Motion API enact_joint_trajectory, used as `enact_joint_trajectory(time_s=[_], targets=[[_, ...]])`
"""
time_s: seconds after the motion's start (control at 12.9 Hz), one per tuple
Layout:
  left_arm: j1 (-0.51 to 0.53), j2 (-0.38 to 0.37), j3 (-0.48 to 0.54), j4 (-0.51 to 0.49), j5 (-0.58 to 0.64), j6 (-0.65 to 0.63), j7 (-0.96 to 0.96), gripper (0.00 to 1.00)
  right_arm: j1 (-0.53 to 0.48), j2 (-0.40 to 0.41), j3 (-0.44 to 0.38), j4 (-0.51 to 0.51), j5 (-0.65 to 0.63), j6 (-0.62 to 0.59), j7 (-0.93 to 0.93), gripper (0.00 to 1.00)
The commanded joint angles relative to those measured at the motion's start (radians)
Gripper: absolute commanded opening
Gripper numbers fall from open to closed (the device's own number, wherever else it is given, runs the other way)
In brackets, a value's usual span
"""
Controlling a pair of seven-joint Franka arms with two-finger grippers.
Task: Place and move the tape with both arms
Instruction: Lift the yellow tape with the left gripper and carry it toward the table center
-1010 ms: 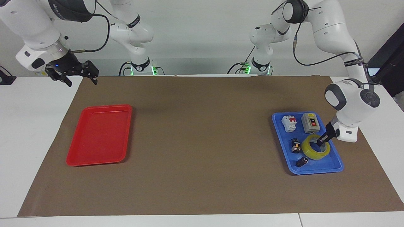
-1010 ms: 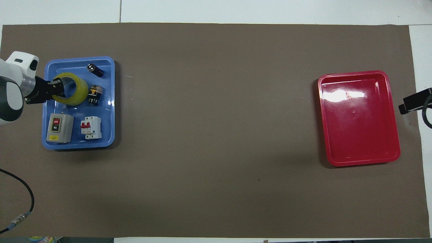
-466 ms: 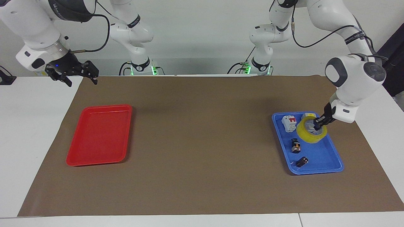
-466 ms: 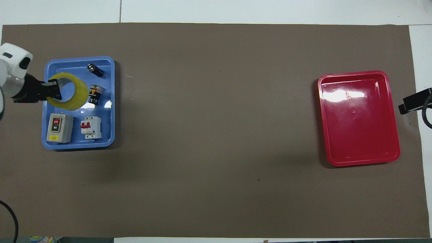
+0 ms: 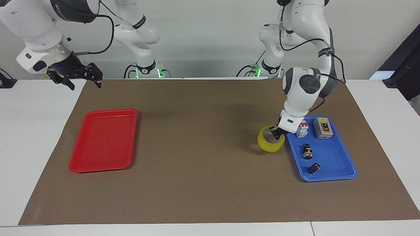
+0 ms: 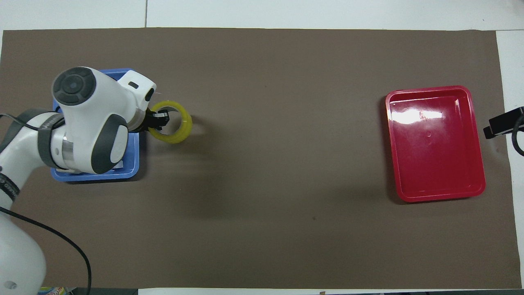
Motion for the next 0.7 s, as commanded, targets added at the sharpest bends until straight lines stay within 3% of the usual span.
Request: enact_joint_trajectory(time_s=[0.0,0.23,0.62], targets=[[-0.149,0.049,0.019,0.024,0.043,0.052,-0.170,0.00,-0.007,-0.020,0.002,-0.028,0.017,0.021,0.007,1.00],[-0.259,0.178,0.017,0.137,0.103,0.108,-0.374,0.00,-0.007,-0.020,0.000,-0.028,0.017,0.021,0.007,1.00],[-0.349,0.202,0.014,0.142,0.103,0.107,-0.384,0.00,-0.007,-0.020,0.002,-0.028,0.017,0.021,0.007,1.00]])
